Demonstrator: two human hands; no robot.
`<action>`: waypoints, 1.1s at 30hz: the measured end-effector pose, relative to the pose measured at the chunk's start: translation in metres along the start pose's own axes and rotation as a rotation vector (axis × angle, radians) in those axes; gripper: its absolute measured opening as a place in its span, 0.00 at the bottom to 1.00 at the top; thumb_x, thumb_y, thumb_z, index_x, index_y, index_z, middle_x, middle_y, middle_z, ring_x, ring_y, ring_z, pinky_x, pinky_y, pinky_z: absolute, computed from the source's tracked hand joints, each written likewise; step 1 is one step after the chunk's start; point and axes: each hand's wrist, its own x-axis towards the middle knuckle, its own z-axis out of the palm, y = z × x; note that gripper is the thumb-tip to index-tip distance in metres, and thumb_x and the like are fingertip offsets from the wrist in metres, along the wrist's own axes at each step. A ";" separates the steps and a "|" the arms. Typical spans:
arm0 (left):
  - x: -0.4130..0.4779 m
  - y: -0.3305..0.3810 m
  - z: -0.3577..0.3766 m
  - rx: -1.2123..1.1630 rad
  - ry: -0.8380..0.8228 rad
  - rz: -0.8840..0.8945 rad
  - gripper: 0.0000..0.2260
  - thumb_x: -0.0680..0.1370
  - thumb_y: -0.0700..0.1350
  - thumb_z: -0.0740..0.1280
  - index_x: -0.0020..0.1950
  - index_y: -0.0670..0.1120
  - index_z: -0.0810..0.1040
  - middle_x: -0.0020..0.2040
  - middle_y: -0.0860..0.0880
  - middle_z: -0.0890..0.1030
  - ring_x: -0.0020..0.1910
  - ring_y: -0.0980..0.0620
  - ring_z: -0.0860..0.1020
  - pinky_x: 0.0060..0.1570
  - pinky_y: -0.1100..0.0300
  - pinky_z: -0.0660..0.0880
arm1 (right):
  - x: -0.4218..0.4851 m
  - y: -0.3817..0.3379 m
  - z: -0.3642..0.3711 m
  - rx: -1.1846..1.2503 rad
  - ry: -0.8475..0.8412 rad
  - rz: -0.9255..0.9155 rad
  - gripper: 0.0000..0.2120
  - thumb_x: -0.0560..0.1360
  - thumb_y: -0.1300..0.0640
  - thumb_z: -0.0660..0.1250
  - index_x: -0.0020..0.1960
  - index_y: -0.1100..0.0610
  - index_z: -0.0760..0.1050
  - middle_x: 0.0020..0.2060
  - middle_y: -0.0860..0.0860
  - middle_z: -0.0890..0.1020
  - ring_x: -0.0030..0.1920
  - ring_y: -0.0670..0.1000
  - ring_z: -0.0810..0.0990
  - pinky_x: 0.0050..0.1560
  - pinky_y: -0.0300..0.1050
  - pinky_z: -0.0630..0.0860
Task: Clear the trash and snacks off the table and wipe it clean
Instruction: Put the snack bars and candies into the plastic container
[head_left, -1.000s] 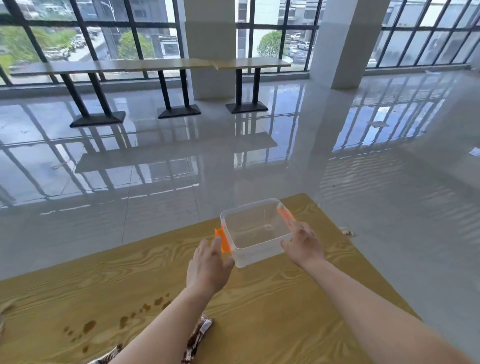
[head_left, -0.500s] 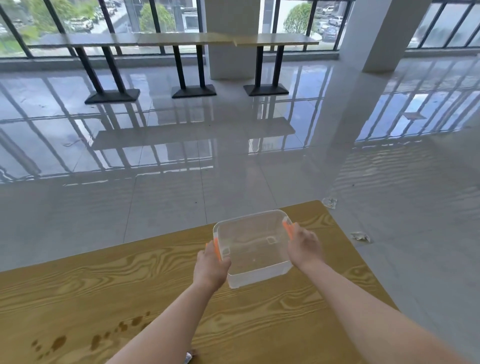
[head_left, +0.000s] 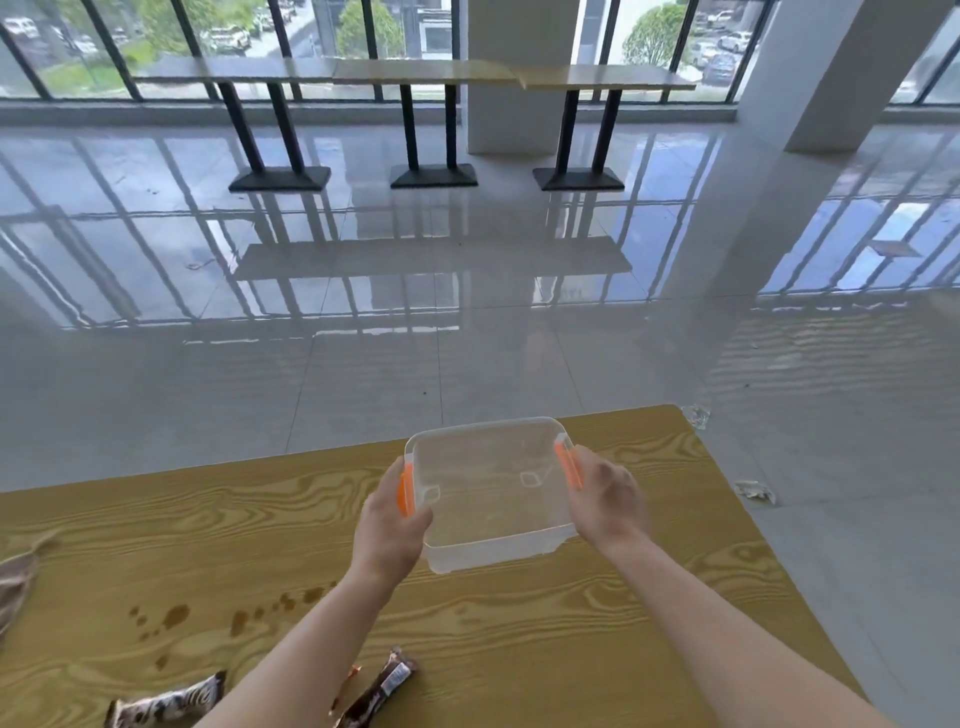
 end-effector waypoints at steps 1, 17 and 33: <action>-0.003 -0.003 -0.006 -0.020 0.006 0.001 0.29 0.76 0.42 0.70 0.73 0.60 0.65 0.55 0.56 0.77 0.54 0.49 0.78 0.52 0.47 0.79 | -0.003 -0.004 -0.001 0.010 0.013 -0.024 0.16 0.82 0.45 0.53 0.40 0.50 0.68 0.31 0.45 0.74 0.39 0.59 0.76 0.34 0.48 0.64; -0.091 -0.065 -0.124 -0.126 0.301 -0.060 0.31 0.75 0.40 0.70 0.75 0.58 0.65 0.59 0.53 0.78 0.54 0.48 0.78 0.47 0.46 0.82 | -0.059 -0.117 0.030 0.038 -0.085 -0.411 0.09 0.80 0.56 0.63 0.55 0.56 0.80 0.37 0.54 0.85 0.34 0.56 0.80 0.30 0.45 0.69; -0.279 -0.227 -0.300 -0.149 0.667 -0.303 0.24 0.77 0.39 0.65 0.70 0.58 0.72 0.56 0.47 0.80 0.51 0.46 0.78 0.50 0.47 0.76 | -0.263 -0.256 0.160 0.151 -0.322 -0.711 0.09 0.71 0.57 0.70 0.50 0.47 0.76 0.38 0.43 0.83 0.37 0.52 0.78 0.37 0.44 0.71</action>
